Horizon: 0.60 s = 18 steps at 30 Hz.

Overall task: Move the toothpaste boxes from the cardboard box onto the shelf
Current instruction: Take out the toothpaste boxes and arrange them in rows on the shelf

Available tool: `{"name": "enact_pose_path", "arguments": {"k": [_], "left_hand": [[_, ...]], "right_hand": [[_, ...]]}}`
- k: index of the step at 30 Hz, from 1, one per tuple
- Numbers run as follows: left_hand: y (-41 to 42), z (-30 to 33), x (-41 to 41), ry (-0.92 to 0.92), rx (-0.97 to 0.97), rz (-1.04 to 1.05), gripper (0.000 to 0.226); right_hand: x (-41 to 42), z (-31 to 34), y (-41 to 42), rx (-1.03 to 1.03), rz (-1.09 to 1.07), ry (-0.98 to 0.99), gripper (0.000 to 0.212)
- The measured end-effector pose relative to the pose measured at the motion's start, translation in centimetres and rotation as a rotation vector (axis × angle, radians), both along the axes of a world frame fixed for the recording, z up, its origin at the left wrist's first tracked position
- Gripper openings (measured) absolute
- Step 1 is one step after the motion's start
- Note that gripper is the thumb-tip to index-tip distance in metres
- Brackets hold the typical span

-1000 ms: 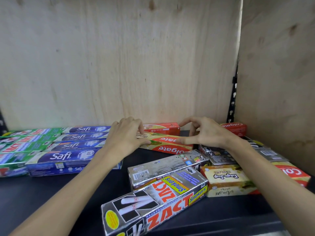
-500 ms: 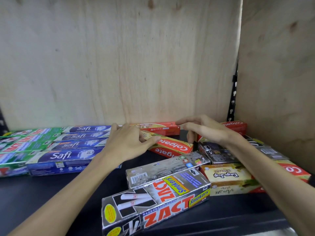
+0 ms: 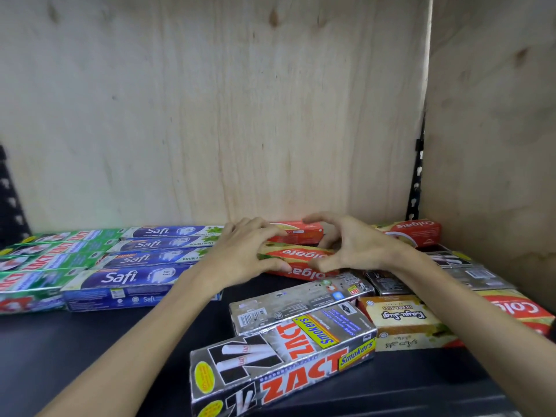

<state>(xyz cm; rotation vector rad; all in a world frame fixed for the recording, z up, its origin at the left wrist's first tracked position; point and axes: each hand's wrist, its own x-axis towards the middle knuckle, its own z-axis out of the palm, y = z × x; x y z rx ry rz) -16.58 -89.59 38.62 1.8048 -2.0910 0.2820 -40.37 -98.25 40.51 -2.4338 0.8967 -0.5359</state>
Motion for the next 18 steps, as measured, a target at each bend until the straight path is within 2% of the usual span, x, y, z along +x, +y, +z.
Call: {"name": "enact_pose_path", "arguments": {"k": [4,7,12,18], "left_hand": [[-0.1,0.6,-0.3,0.041,0.026,-0.037,0.069],[-0.2,0.7,-0.6,0.044,-0.015,-0.012,0.065],[-1.0,-0.1,-0.8,0.024,-0.049,0.072,0.067],[-0.9,-0.2,-1.2,0.209,-0.03,0.021,0.07]], "right_hand": [[-1.0,0.1,-1.1,0.055,0.01,-0.174,0.088],[-1.2,-0.3,-1.7,0.112,0.029,-0.236,0.089],[-1.1,-1.0,-2.2,-0.047,-0.043,-0.057,0.082],[-0.6,-1.2,-2.7,-0.367,-0.25,0.048,0.061]]}}
